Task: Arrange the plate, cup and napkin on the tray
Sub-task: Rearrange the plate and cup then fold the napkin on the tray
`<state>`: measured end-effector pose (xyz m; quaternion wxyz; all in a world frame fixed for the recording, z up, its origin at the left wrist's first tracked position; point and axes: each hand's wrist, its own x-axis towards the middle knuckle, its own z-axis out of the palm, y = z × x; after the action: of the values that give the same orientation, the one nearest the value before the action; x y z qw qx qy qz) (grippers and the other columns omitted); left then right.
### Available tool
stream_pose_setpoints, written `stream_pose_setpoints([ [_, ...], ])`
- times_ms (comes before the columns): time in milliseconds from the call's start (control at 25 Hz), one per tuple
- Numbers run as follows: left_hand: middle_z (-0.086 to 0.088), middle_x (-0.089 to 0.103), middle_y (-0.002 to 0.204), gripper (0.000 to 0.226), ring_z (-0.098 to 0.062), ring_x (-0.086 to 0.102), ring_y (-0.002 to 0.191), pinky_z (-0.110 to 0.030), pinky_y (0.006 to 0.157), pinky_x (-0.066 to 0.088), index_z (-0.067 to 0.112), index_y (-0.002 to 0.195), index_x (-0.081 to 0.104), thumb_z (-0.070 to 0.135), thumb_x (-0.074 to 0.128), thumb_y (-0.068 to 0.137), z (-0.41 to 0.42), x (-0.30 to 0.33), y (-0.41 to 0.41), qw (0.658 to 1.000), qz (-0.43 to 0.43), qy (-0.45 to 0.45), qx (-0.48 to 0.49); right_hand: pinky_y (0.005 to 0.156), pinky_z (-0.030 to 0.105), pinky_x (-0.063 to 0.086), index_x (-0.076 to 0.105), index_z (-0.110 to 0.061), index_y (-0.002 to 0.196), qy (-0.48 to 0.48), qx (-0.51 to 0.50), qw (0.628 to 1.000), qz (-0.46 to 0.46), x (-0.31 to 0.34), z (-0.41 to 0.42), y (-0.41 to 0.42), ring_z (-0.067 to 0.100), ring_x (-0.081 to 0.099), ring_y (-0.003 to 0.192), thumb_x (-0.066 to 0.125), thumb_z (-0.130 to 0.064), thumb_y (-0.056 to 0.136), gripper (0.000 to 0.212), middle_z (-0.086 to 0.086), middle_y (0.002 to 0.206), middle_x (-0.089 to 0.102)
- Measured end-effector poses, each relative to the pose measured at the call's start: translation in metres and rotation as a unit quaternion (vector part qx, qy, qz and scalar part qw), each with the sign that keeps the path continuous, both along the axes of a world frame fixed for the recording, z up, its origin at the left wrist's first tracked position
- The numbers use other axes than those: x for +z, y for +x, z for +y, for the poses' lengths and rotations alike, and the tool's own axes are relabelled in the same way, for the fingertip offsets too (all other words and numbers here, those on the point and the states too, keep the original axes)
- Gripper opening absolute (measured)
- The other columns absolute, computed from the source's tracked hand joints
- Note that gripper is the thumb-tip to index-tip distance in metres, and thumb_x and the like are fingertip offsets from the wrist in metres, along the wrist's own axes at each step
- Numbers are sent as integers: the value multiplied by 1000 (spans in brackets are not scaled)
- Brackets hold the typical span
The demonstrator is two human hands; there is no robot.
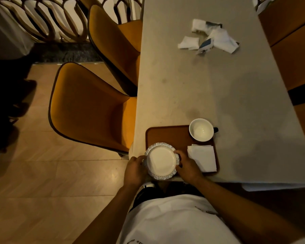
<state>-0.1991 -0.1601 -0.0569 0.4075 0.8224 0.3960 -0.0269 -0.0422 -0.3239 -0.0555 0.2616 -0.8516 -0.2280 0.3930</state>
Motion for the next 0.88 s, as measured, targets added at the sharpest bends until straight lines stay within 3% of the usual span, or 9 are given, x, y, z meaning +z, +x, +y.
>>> stream_pose_setpoints([
  [120,-14,62,107,34,-34,60,94,-36,75,50,13,118,66,18,66,84,10,0,3,994,22,80,-75,93,38,53,52,-32,134,7,-30,999,-36,5,-4,3,23,60,110,60,-21,92,45,6,124,62],
  [200,-10,62,105,30,-28,61,92,-34,74,51,15,115,67,24,66,87,15,5,12,995,8,74,-73,90,32,50,60,-28,126,39,-106,991,-74,14,-6,11,21,58,108,59,-19,93,34,6,123,59],
  [360,0,69,95,17,-18,66,84,-32,77,54,17,102,70,28,61,93,12,21,69,999,-14,-10,-31,84,29,46,65,-20,111,76,-261,953,-134,34,-23,54,23,59,103,58,-14,93,20,7,121,52],
  [480,-8,73,99,10,-22,70,86,-45,82,59,21,96,69,14,62,93,3,28,122,977,-64,-196,56,85,29,45,61,-17,121,66,-317,935,-149,39,-36,98,27,59,107,56,-18,96,25,10,131,45],
  [640,-14,65,120,44,-30,67,100,-40,80,59,6,130,55,-6,63,88,-21,40,182,909,-88,-394,105,104,40,47,56,-22,136,45,-289,953,-75,34,-40,152,28,56,118,48,-26,98,39,11,139,41],
  [760,-18,59,129,49,-38,60,113,-41,77,60,2,135,49,-8,61,89,-37,42,209,906,-92,-397,114,105,38,44,61,-20,133,43,-223,973,-52,30,-39,170,28,55,122,48,-20,97,38,13,138,51],
  [880,-24,60,128,50,-40,60,112,-50,80,59,-1,130,54,-18,59,82,-45,38,220,918,-90,-366,123,97,43,51,70,-24,121,64,-168,982,-52,22,-40,177,26,61,115,50,-21,92,35,6,123,68],
])
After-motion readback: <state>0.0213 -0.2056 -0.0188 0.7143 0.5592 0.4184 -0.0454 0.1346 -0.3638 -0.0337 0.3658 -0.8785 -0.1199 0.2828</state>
